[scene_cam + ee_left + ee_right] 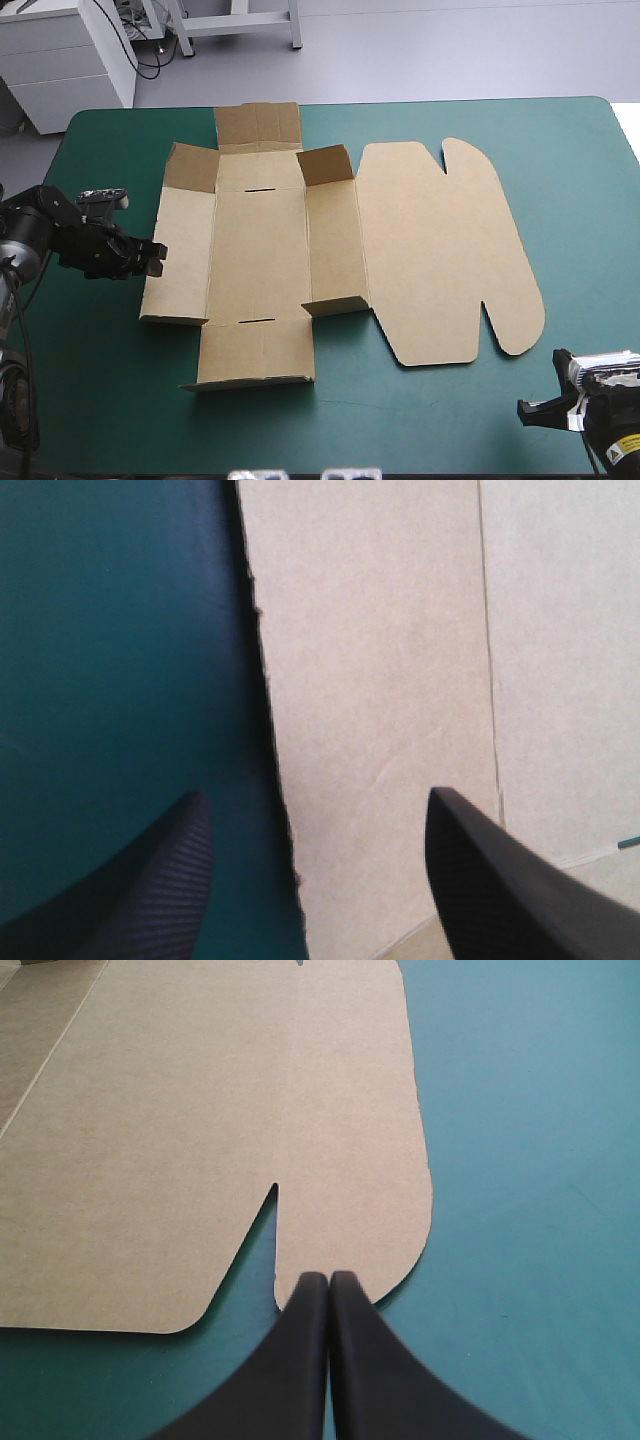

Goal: Fold the box

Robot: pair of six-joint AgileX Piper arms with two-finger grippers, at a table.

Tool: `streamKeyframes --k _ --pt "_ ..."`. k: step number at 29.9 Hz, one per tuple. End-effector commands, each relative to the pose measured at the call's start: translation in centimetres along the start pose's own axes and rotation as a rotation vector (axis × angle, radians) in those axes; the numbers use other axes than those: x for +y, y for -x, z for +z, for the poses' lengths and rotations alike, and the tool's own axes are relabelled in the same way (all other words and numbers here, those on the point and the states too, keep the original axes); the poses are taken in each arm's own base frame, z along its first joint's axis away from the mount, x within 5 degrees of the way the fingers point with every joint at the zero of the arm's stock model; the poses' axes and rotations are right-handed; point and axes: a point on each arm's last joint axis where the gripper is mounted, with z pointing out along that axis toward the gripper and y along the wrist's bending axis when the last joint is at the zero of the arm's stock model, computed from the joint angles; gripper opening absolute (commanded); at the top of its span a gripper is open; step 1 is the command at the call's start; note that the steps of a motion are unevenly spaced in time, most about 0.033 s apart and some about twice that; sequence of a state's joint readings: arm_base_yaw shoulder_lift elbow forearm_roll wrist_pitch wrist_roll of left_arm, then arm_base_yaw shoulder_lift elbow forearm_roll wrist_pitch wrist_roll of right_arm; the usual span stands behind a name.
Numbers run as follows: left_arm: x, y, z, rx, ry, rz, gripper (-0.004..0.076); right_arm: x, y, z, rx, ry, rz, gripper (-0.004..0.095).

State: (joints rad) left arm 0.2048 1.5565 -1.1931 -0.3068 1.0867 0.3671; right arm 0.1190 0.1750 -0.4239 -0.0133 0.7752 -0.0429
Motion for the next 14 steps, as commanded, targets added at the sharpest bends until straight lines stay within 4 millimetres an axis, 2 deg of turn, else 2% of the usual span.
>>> streamKeyframes --k 1,14 --pt "-0.63 0.55 -1.84 -0.085 -0.001 -0.006 0.0440 -0.12 1.49 -0.49 -0.093 -0.011 -0.010 -0.0019" --pt "-0.31 1.04 -1.83 -0.136 0.031 -0.001 0.0440 -0.12 1.49 -0.49 -0.093 -0.011 -0.010 -0.0019"
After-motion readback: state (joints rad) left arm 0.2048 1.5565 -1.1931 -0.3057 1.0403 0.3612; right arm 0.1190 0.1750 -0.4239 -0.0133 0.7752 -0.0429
